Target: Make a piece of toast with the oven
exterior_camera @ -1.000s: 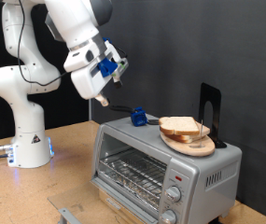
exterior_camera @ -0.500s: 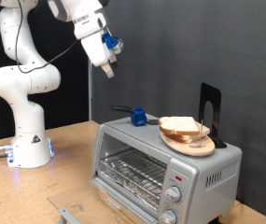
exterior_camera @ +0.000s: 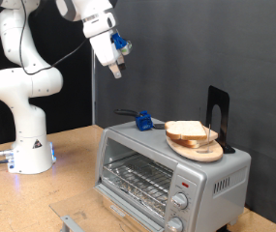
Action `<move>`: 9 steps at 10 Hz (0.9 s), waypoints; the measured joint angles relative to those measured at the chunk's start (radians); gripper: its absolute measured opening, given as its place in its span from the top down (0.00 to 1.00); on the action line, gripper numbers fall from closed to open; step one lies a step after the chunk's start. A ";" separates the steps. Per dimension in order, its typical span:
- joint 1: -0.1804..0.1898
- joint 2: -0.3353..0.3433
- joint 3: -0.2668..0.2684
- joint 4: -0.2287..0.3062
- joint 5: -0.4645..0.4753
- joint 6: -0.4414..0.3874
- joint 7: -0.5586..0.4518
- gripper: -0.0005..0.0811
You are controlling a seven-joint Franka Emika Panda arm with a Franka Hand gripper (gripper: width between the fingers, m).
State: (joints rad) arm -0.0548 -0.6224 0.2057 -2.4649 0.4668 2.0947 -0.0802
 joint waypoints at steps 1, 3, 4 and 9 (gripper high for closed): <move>0.001 0.000 0.008 -0.003 0.003 0.000 0.006 0.00; 0.000 0.001 0.008 -0.003 0.001 0.000 0.003 0.00; 0.000 0.008 0.015 -0.006 -0.020 0.006 -0.011 0.00; 0.008 0.071 0.072 -0.044 -0.041 0.102 -0.074 0.00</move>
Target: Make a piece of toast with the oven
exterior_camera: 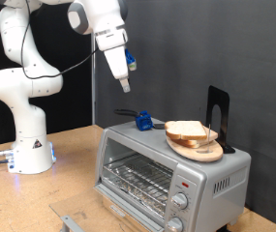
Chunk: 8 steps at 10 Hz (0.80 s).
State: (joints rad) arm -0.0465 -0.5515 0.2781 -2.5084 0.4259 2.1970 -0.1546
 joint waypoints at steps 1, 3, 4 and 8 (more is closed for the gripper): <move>0.007 0.010 0.001 -0.002 0.020 0.004 0.000 0.00; 0.017 0.029 0.010 -0.006 0.051 0.020 0.000 0.00; 0.017 0.036 0.019 -0.009 0.055 0.028 0.000 0.00; 0.021 0.061 0.070 -0.041 0.060 0.102 0.000 0.00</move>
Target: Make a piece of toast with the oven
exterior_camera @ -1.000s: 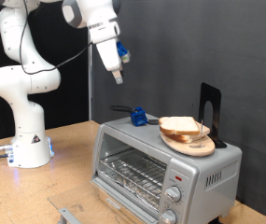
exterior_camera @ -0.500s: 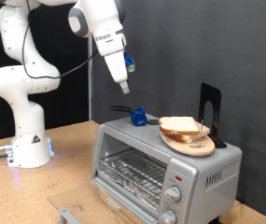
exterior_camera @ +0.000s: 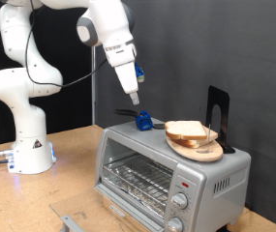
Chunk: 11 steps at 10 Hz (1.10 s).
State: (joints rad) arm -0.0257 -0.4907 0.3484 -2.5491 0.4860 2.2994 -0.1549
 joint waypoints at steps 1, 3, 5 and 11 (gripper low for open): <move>0.000 0.005 0.014 -0.008 -0.001 0.021 0.000 0.00; 0.000 0.023 0.040 -0.022 -0.010 0.070 -0.006 0.00; 0.000 0.040 0.054 -0.033 -0.015 0.100 -0.012 0.00; 0.002 0.169 0.194 -0.069 -0.008 0.280 0.069 0.00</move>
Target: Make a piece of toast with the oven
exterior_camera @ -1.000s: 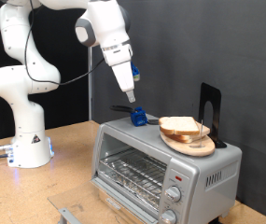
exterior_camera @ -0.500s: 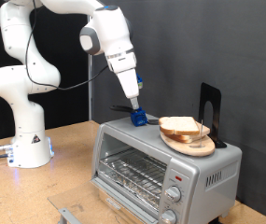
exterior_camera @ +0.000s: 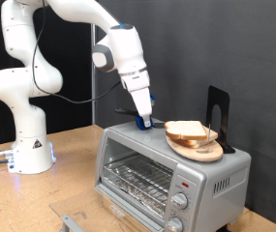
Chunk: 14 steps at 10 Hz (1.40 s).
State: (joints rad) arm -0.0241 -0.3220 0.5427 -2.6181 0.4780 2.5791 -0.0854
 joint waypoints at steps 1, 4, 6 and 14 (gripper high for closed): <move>0.000 0.012 0.013 0.002 0.004 0.024 0.011 0.00; 0.000 0.021 0.027 0.009 0.029 0.033 0.023 0.00; 0.001 0.013 0.005 0.020 0.091 -0.005 0.013 0.00; -0.046 -0.107 -0.190 0.103 0.027 -0.337 -0.112 0.00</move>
State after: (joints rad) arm -0.0698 -0.4289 0.3530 -2.5150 0.5048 2.2416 -0.1977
